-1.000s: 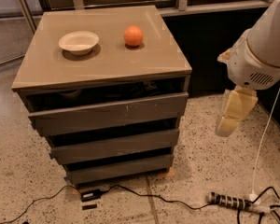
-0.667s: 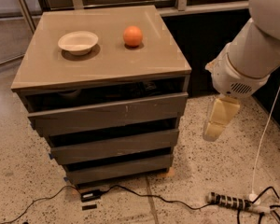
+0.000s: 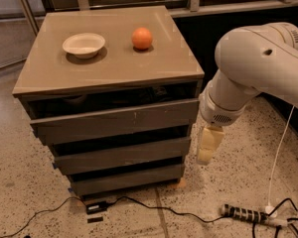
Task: Open middle drawer
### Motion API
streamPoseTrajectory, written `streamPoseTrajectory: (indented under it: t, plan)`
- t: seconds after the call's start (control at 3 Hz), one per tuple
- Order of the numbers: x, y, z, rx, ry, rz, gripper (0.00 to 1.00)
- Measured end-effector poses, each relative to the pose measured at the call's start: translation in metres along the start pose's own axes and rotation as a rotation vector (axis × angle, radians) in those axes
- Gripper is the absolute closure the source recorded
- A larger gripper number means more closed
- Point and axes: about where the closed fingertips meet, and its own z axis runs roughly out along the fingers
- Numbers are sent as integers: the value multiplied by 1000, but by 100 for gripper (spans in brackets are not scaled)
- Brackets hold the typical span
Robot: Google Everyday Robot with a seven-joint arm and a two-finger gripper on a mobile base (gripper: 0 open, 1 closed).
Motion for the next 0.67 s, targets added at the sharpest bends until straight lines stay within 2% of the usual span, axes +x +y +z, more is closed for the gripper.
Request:
streamPoseTrajectory:
  t: [0.67]
  plan:
    - [3,2,31,-27,-1,9,0]
